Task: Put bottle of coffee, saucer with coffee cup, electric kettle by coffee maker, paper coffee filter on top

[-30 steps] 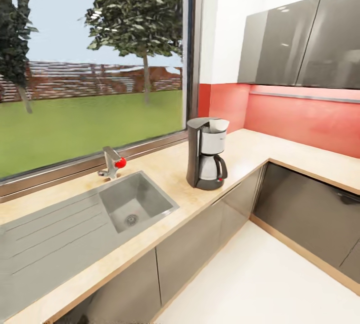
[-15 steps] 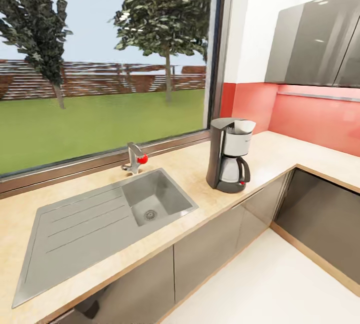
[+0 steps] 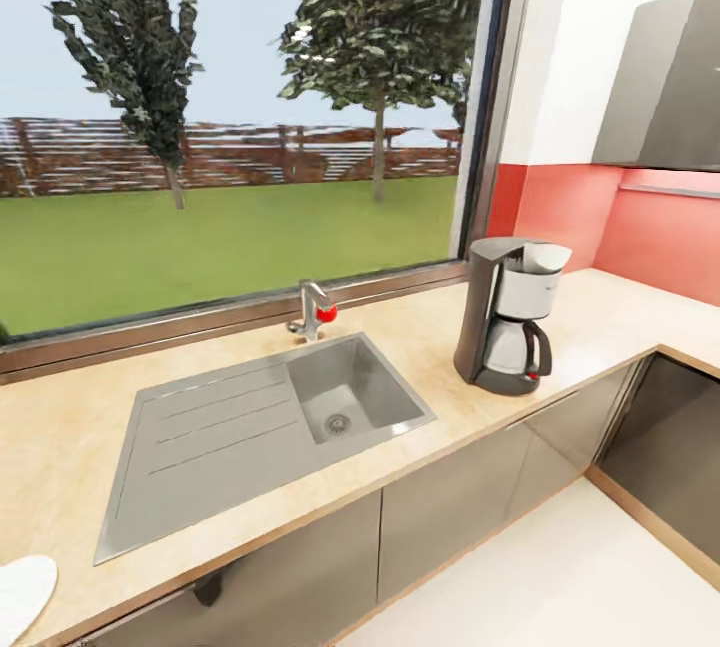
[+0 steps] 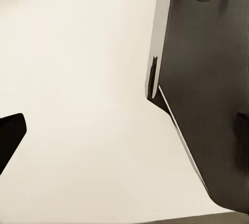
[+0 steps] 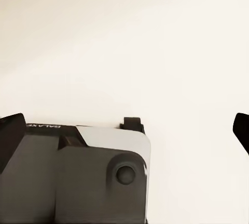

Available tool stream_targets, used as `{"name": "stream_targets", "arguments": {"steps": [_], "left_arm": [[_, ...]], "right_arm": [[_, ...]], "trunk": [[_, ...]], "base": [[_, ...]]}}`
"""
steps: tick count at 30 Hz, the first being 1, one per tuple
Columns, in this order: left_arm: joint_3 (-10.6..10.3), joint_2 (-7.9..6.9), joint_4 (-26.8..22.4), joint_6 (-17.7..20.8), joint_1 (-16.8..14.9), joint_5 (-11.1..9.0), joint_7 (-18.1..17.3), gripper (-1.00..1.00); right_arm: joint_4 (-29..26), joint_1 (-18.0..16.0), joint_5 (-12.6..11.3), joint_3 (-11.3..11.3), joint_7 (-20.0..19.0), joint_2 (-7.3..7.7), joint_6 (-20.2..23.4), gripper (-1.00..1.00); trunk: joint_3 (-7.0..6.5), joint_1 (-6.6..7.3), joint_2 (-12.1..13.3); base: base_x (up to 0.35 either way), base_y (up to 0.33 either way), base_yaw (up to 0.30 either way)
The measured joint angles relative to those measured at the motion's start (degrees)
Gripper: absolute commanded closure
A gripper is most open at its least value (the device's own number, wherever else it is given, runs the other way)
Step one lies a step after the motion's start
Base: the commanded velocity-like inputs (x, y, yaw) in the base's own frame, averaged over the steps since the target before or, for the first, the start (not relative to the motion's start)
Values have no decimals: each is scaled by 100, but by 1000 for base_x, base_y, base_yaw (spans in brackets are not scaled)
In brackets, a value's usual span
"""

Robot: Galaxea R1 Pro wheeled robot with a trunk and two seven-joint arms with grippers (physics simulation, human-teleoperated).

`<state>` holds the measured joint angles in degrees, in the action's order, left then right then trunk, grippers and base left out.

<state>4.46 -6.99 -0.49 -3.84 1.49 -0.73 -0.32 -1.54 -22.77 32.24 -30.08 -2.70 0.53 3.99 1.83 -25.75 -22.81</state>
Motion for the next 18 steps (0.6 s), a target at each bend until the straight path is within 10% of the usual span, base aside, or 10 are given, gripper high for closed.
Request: {"name": "stream_targets", "arguments": {"steps": [18], "left_arm": [[71, 240, 5, -554, 0, -77, -54, -100]], "right_arm": [[1, 1157, -15, -2, -50, -6, -1, -100]], "trunk": [[42, -1, 1]], "base": [[-12, 8, 277]]}}
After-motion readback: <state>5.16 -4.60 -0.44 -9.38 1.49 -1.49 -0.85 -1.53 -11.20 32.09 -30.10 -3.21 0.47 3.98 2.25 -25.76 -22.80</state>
